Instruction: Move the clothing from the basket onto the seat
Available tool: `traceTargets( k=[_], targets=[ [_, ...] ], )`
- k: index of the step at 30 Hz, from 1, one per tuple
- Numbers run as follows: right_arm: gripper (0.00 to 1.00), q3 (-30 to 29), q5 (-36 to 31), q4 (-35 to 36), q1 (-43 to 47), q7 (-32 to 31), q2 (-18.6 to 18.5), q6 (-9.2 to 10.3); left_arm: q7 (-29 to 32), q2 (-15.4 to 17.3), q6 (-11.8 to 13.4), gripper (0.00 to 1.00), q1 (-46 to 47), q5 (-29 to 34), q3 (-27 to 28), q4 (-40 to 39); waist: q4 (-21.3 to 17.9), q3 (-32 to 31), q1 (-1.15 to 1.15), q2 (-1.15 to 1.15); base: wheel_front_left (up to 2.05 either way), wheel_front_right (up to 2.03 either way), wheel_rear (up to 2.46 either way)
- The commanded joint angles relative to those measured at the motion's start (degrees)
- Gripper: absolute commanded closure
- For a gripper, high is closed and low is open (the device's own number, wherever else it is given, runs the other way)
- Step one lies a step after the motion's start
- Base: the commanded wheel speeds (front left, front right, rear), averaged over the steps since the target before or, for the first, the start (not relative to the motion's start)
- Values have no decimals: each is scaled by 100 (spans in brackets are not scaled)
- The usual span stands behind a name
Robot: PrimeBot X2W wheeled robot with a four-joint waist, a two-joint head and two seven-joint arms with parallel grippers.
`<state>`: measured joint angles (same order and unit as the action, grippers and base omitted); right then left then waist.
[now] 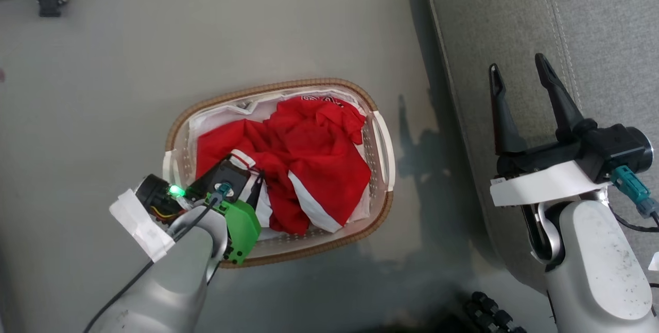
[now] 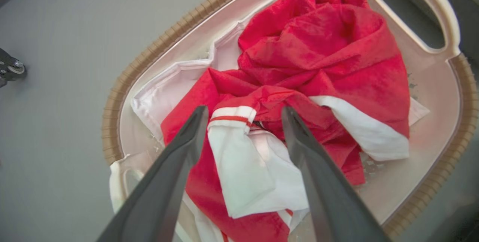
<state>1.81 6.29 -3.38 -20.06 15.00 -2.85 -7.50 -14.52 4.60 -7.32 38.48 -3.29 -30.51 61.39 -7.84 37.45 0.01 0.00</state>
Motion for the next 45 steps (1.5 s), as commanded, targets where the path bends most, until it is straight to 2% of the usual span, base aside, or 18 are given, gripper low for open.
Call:
traceTargets(
  k=[1,8,15,17,19,20,21,26,36,42,45],
  targets=[
    [0,31,83,39,-118,27,-8,2,53,107,-15,0,248,70,-73,146,-498,686,-1,0,0,0,0],
    [0,162,301,11,-313,28,-9,2,140,238,-9,0,733,224,-331,701,-622,989,-1,0,0,0,0],
    [0,257,468,-6,-424,28,-9,2,265,333,198,0,985,200,-359,993,-746,1061,-1,0,0,0,0],
    [0,266,488,-13,-422,27,-9,2,251,339,246,40,1023,175,-358,1031,-760,1059,-1,0,0,0,0],
    [0,267,495,-22,-418,28,-9,2,242,338,323,70,1052,174,-366,1059,-760,1052,-1,0,0,0,0],
    [0,265,498,-25,-415,27,-9,2,236,336,376,93,1067,164,-369,1072,-758,1048,-1,0,0,0,0],
    [0,263,489,-31,-409,28,-9,2,226,358,491,100,1101,177,-384,1092,-752,1042,-1,0,0,0,0],
    [0,256,451,-32,-434,27,-9,2,243,344,655,100,1111,149,-406,1145,-724,1033,-1,0,0,0,0],
    [0,200,319,-149,-319,27,-10,2,2,164,597,100,822,-75,-384,1076,-564,630,-1,0,0,0,0],
    [0,126,170,-230,-147,27,-11,2,-68,62,561,100,522,-267,-302,696,-390,88,-1,0,0,0,0],
    [0,73,51,-291,-2,27,-12,2,-74,45,563,100,259,-370,-238,131,-268,-302,-1,0,0,0,0]
  ],
)
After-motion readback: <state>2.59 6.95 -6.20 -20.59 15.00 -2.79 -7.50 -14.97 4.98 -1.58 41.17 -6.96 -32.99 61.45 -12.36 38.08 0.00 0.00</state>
